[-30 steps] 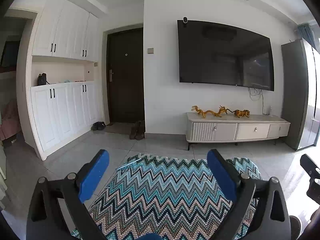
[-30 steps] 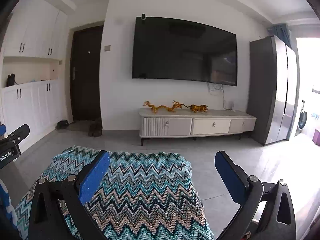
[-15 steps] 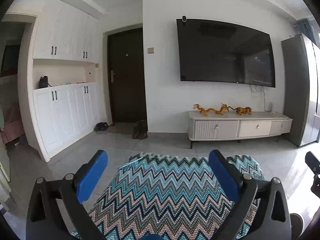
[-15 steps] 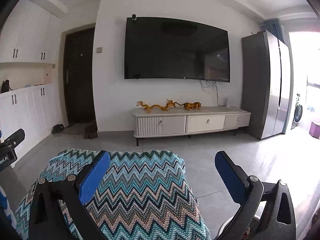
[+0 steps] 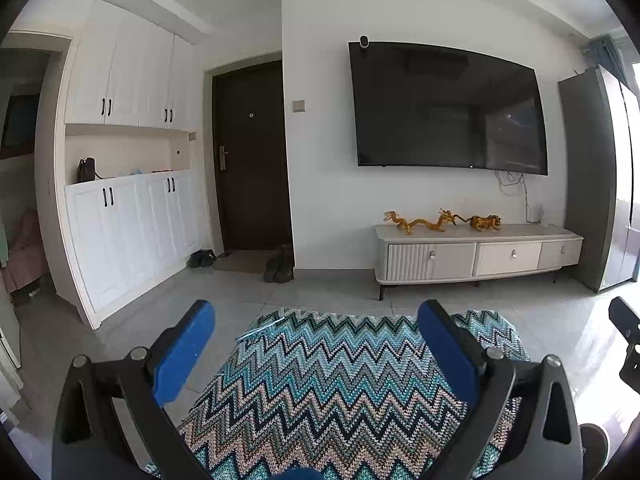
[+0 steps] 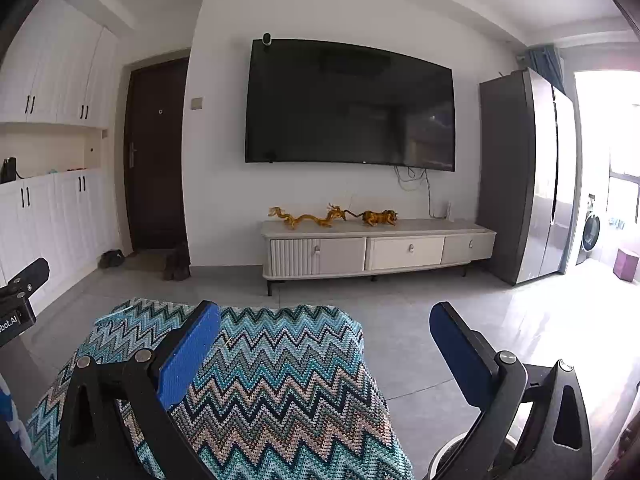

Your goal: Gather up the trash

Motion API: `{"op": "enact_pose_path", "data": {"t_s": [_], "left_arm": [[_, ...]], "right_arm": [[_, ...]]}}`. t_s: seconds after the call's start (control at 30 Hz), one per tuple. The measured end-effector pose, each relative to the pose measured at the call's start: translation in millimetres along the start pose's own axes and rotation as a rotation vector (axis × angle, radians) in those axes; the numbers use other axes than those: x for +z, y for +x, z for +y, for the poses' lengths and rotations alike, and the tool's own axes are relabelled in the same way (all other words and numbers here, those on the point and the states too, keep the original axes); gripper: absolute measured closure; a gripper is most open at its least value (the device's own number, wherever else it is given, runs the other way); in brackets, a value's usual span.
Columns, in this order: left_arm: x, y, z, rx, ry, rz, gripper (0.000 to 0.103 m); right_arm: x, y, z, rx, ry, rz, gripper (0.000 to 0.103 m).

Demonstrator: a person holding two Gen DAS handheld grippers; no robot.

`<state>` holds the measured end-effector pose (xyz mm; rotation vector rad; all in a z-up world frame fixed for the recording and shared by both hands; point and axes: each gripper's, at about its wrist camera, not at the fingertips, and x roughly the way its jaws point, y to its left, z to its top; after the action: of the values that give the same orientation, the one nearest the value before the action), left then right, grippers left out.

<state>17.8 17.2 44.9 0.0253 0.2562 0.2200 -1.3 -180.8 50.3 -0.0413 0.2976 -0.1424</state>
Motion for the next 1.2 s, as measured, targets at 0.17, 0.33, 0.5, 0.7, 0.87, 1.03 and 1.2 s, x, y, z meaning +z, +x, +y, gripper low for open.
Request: {"op": "enact_pose_path", "data": {"t_s": [0.17,0.33,0.5,0.7,0.87,1.03,1.2], "left_arm": [[2,-7,4,-0.015,-0.004,-0.006,0.001],[5,-19,10,-0.025,-0.015,-0.022,0.001],[7,-34,19,-0.027,-0.029,-0.038,0.001],[12,-50,26,-0.026,-0.037,-0.057,0.001],[11,-68,31,-0.025,-0.034,-0.071,0.001],[14,-81,37,-0.031,-0.048,-0.069,0.001],[13,-89,41,-0.023,-0.046,-0.055,0.001]], "right_arm": [[2,-9,0,-0.002,-0.009,-0.013,0.000],[6,-22,1,-0.004,-0.017,-0.034,0.000],[8,-38,3,-0.001,-0.022,-0.055,0.000],[12,-59,3,0.005,-0.028,-0.084,0.000],[13,-78,3,0.010,-0.029,-0.106,0.000],[13,-94,4,0.023,-0.033,-0.122,0.000],[14,-106,3,0.036,-0.031,-0.136,0.000]]}}
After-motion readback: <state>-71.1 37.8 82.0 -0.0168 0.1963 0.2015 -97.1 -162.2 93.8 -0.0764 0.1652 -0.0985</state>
